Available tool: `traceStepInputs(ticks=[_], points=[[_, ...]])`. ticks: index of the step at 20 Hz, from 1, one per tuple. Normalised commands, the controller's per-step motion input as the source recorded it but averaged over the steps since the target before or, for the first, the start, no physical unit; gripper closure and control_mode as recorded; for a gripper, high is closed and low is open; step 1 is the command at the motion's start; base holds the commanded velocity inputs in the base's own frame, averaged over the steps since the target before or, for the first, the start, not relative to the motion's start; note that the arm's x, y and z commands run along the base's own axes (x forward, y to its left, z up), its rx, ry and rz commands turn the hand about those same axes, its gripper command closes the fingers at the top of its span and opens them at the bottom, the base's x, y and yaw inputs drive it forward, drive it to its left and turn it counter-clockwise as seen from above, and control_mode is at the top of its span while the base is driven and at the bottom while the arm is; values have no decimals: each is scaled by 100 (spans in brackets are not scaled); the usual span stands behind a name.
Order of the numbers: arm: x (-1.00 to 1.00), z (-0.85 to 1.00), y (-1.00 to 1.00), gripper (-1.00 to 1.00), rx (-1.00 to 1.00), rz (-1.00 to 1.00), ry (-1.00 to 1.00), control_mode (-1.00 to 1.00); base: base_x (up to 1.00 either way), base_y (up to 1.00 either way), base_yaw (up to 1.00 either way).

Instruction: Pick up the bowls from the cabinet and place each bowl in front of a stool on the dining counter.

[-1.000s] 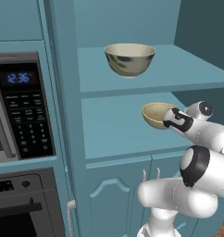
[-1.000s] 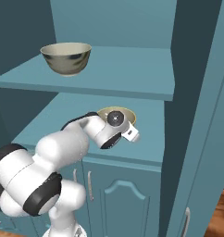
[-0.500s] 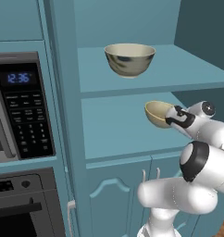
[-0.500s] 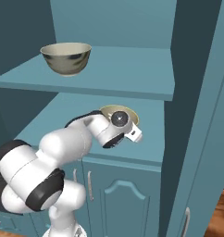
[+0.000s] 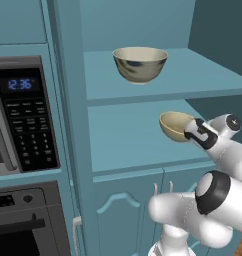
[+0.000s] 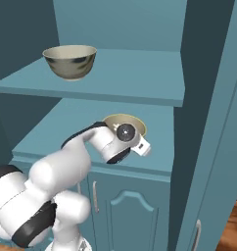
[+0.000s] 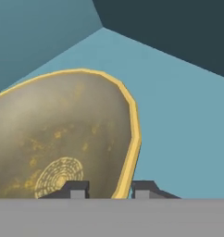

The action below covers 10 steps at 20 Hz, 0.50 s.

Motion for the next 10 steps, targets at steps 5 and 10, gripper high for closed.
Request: traceStepInputs(ticks=[5, 10], points=[[-49, 80, 0, 100, -12, 7, -7, -100, 0, 0, 0], [-51, 71, 3, 100, -16, 17, 3, -100, 0, 0, 0]])
